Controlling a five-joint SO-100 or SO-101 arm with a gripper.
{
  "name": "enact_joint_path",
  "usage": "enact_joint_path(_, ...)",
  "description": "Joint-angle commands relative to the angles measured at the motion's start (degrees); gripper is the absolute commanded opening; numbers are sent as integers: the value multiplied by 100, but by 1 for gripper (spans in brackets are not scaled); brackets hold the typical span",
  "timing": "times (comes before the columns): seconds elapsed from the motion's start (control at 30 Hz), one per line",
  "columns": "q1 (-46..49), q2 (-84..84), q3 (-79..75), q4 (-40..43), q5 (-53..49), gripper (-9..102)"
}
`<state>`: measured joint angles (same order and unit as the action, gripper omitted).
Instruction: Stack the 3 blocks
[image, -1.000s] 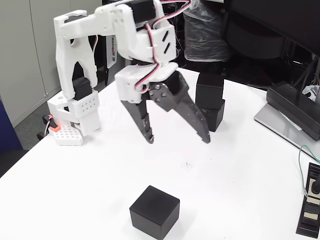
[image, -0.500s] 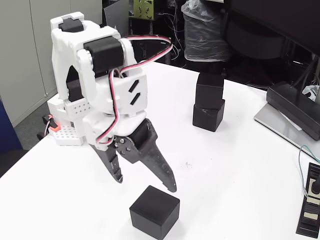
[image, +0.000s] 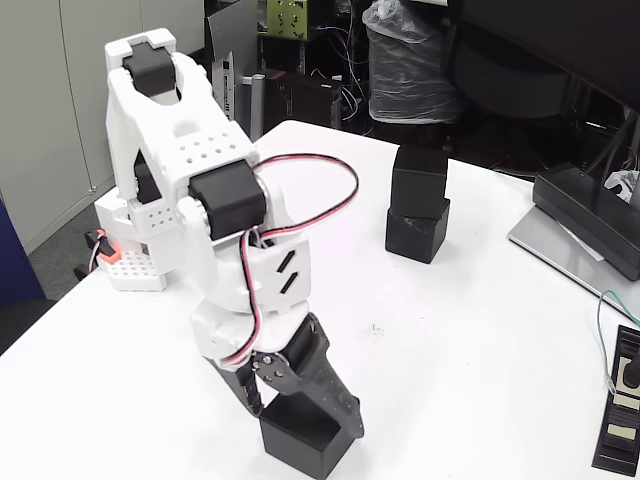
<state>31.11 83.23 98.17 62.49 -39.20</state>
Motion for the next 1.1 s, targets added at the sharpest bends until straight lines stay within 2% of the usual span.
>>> enact_joint_path(0.0, 35, -114, -18, -123, 0, 40)
enact_joint_path(0.27, 35, -431, -26, -132, 0, 36)
enact_joint_path(0.7, 44, -378, 18, -62, 0, -2)
enact_joint_path(0.87, 44, -360, -9, 18, 18, -1)
enact_joint_path(1.07, -35, -53, -70, 809, 9, -1)
